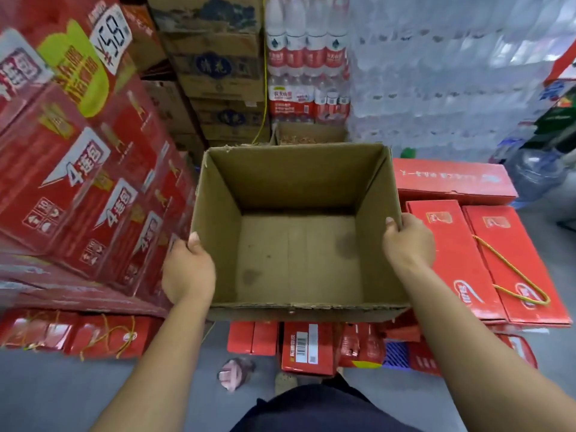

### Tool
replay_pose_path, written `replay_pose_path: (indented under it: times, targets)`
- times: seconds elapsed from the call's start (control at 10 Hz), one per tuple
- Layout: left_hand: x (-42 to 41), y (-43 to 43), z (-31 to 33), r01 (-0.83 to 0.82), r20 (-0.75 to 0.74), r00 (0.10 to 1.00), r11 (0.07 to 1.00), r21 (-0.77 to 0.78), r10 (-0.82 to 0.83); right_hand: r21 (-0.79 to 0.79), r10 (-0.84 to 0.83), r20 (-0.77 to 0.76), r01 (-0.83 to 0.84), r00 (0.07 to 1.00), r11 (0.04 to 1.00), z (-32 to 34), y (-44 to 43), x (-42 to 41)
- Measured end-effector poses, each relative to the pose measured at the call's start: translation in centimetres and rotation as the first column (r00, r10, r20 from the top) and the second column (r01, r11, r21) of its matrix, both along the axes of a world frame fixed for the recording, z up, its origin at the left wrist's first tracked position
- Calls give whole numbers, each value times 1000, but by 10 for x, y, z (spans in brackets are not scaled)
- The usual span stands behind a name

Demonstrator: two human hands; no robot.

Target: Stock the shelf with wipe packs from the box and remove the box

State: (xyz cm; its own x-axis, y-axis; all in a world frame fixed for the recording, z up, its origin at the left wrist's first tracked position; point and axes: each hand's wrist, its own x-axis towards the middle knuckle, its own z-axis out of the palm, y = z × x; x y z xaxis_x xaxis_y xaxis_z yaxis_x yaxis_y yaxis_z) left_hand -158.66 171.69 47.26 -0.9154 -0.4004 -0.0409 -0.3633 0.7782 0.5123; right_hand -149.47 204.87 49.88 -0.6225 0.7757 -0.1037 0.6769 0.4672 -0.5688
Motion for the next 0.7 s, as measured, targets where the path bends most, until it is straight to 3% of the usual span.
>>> replay_pose_path:
  times: [0.2, 0.4, 0.6, 0.7]
  targets:
    - [-22, 5, 0, 4, 93, 996, 998, -68, 2, 11, 70, 173, -73, 982, 997, 0, 13, -35]
    - [-43, 6, 2, 48, 102, 994, 995, -83, -39, -19, 99, 222, -97, 970, 995, 1, 15, -44]
    - [-42, 4, 10, 90, 198, 978, 992, -85, -71, -81, 122, 173, -109, 977, 991, 8, 6, -46]
    - [-41, 12, 23, 116, 32, 993, 993, 10, -116, -100, 165, 68, -158, 984, 982, 20, 8, -57]
